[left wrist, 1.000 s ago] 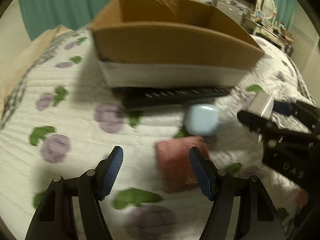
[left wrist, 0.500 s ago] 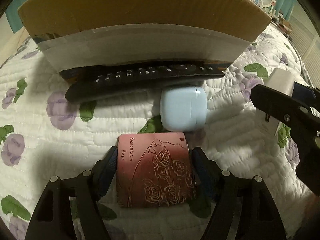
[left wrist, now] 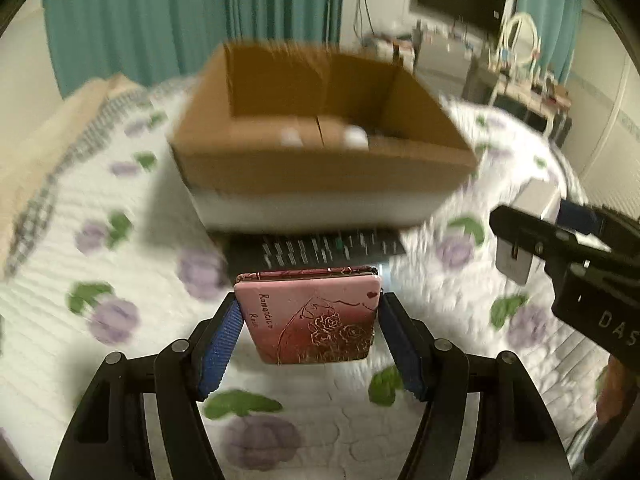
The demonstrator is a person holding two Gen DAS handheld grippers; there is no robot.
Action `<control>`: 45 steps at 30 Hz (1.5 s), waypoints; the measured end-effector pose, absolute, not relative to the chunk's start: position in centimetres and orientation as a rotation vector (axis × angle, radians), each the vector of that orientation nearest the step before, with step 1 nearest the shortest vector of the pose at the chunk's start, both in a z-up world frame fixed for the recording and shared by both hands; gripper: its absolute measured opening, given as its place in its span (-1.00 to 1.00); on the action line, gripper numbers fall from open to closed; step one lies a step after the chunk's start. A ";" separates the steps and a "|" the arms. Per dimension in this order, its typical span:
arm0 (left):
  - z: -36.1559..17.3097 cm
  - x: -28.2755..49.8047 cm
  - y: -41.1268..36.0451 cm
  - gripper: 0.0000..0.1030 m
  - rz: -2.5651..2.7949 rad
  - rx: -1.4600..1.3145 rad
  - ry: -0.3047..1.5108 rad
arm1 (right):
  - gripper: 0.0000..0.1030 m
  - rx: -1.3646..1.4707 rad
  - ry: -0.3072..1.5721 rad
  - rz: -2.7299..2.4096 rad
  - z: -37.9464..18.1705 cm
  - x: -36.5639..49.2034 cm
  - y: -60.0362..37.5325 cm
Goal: Organize rigid objects
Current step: 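Carry the card and charger over the box and release both inside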
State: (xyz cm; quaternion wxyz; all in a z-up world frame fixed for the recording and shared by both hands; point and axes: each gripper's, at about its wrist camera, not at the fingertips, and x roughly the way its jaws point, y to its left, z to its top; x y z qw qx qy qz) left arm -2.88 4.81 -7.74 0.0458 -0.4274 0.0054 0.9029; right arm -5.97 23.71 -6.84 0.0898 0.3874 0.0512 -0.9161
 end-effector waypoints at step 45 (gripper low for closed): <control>-5.0 -22.9 3.5 0.41 2.852 -1.225 0.109 | 0.10 0.973 0.072 -2.761 -2.8 -20.7 24.5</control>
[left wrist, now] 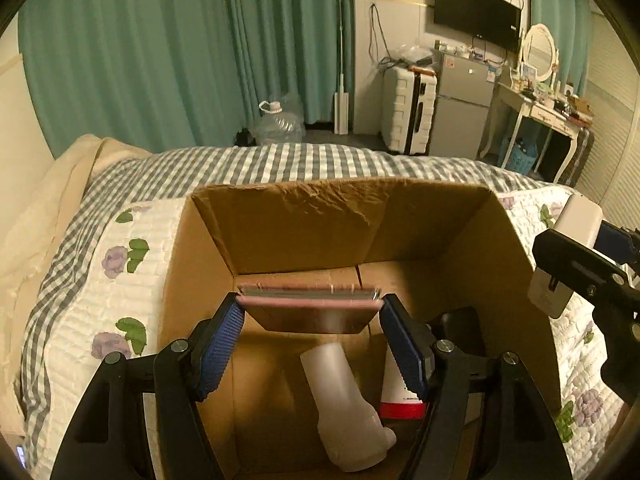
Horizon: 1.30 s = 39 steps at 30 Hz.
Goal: Organize rigid objects
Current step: 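Carry the card and charger over the box and release both inside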
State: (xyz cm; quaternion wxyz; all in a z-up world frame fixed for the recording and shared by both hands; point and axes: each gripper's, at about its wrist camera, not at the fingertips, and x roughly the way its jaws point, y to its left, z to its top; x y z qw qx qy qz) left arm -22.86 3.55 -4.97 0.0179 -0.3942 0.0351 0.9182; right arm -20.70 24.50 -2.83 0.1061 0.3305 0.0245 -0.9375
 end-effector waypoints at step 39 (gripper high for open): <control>1.3 -8.8 -1.2 0.43 2.964 -1.008 0.125 | 0.68 0.922 0.221 -2.818 1.7 -9.2 21.0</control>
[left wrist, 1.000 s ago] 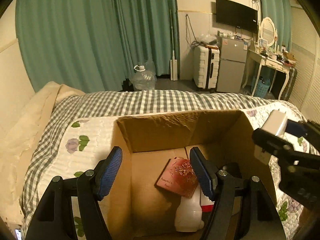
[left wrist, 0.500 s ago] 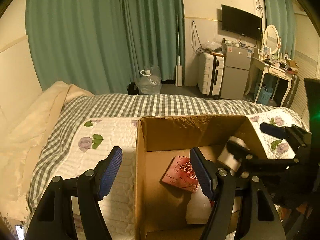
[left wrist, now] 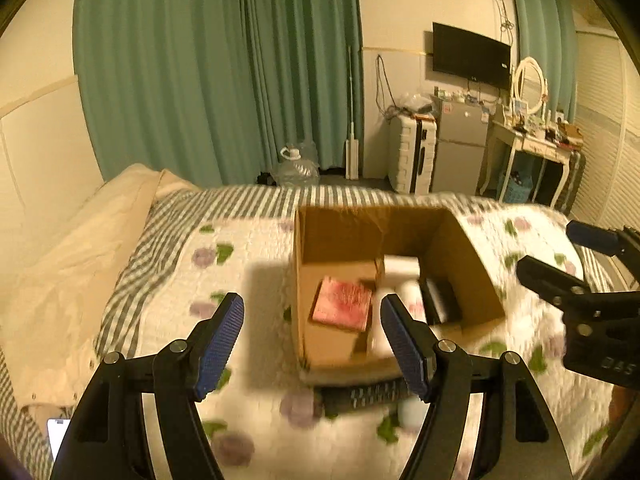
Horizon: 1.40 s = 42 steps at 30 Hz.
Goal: Organize rigid objects
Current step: 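Carry the card and charger over the box and release both inside, then grasp the black TV remote by its end with the right gripper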
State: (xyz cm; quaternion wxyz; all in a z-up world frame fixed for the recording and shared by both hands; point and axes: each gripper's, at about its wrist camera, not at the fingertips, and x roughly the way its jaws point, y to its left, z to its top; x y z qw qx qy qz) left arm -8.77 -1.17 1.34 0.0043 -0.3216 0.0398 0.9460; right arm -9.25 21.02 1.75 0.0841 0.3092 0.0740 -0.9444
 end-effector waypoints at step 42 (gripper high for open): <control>-11.6 -7.0 -5.0 0.43 2.910 -1.445 0.054 | -0.63 1.202 0.509 -2.457 -12.5 -4.1 15.8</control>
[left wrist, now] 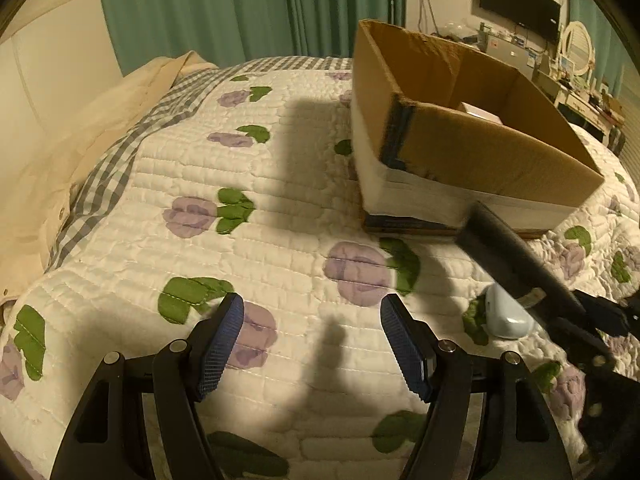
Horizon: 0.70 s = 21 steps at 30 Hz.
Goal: Organize rigid objects
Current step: 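Grasp the black TV remote by its end with the right gripper, then grasp the light-blue earbud case with the left gripper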
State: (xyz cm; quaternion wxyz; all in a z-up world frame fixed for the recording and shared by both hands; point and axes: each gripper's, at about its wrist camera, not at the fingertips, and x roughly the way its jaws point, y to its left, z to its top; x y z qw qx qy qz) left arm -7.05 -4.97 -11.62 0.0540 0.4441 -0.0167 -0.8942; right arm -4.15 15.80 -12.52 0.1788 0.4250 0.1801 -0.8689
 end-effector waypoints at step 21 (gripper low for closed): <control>-12.2 -6.8 -1.1 0.43 -2.771 1.425 -0.115 | -0.62 1.384 0.211 -2.506 -15.2 -7.9 19.8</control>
